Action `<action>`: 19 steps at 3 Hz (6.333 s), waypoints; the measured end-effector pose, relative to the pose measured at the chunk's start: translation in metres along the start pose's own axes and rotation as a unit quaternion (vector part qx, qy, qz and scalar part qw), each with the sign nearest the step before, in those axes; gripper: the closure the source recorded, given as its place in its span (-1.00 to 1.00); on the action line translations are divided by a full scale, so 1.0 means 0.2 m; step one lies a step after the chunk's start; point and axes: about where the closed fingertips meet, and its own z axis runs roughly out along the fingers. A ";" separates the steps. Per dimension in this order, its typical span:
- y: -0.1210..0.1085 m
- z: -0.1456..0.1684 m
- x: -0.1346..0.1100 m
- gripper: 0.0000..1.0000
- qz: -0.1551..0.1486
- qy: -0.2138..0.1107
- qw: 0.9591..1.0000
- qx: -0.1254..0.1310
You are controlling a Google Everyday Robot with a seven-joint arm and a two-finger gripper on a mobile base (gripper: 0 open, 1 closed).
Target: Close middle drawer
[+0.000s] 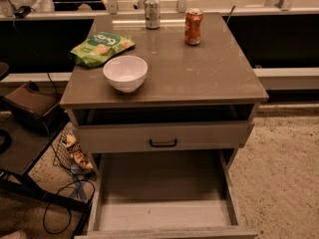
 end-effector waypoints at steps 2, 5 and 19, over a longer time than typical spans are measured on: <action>0.01 0.42 -0.07 1.00 0.016 -0.101 0.995 -0.018; -0.22 0.75 -0.37 1.00 0.007 -0.207 0.978 -0.020; -1.51 0.96 -0.78 1.00 -0.070 -0.223 0.971 0.054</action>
Offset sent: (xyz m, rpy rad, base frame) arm 0.0258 0.0584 -0.1172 0.3396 -0.0031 0.0034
